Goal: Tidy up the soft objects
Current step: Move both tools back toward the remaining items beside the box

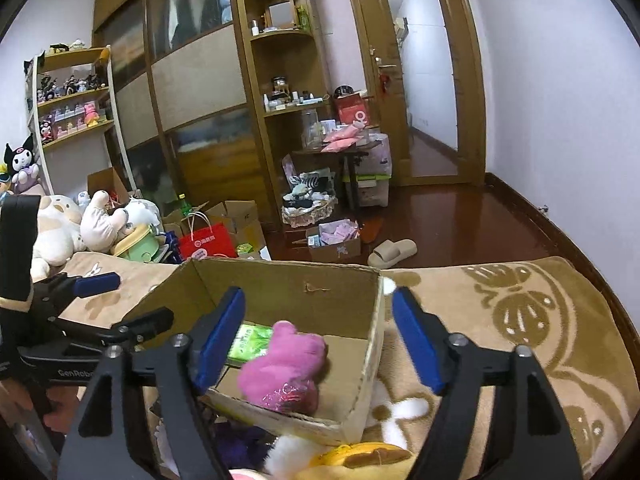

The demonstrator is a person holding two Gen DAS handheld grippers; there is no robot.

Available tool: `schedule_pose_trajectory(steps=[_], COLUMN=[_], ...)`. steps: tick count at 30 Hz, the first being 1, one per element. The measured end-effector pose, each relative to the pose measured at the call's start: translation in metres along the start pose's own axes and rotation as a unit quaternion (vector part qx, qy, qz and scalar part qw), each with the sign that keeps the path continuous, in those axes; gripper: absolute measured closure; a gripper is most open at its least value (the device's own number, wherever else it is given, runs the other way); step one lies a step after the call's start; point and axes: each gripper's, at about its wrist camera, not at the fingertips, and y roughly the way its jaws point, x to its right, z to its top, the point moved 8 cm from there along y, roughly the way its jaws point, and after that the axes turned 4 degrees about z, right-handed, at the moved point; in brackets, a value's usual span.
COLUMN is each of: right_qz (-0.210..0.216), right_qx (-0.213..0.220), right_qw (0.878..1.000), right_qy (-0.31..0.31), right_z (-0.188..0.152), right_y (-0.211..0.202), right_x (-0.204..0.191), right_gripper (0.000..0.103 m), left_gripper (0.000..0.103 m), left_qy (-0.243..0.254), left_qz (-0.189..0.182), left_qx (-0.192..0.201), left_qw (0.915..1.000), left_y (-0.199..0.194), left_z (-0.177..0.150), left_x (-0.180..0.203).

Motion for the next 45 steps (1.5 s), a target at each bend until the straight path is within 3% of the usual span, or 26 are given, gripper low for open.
schedule_pose_trajectory(steps=[7,12,19,24,29,45], right_qz=[-0.019,-0.023,-0.029,-0.039,-0.046,-0.046], right_qx=[0.006,0.012,0.003,-0.018,-0.046,-0.131], right_qw=[1.000,1.000,0.999,0.999,0.997,0.987], right_qy=[-0.002,0.001,0.018,0.025,0.033,0.081], right_z=[0.005,0.008,-0.002,-0.018,-0.043,-0.097], right_y=[-0.020,-0.038,-0.056,-0.059,-0.056,-0.010], right_x=[0.002,-0.001,0.003,0.009,0.016,0.039], right_gripper=[0.002,0.000,0.000,0.000,0.000,0.000], left_gripper=[0.003,0.001,0.001,0.001,0.001,0.001], left_qy=[-0.013,-0.025,-0.062,-0.040,-0.034,-0.002], left_qz=[0.005,0.015,0.014,0.020,0.001,0.007], left_qx=[-0.004,-0.007,-0.062,-0.098,-0.139,-0.202], left_qw=[0.9999,0.9995,0.9960,0.9942,0.9896,0.9794], left_y=[-0.017,-0.036,-0.039,-0.027,-0.008,0.044], left_z=[-0.001,-0.004,-0.023,-0.038,-0.054,-0.083], left_x=[-0.015,-0.030,-0.048,-0.044,-0.033,-0.011])
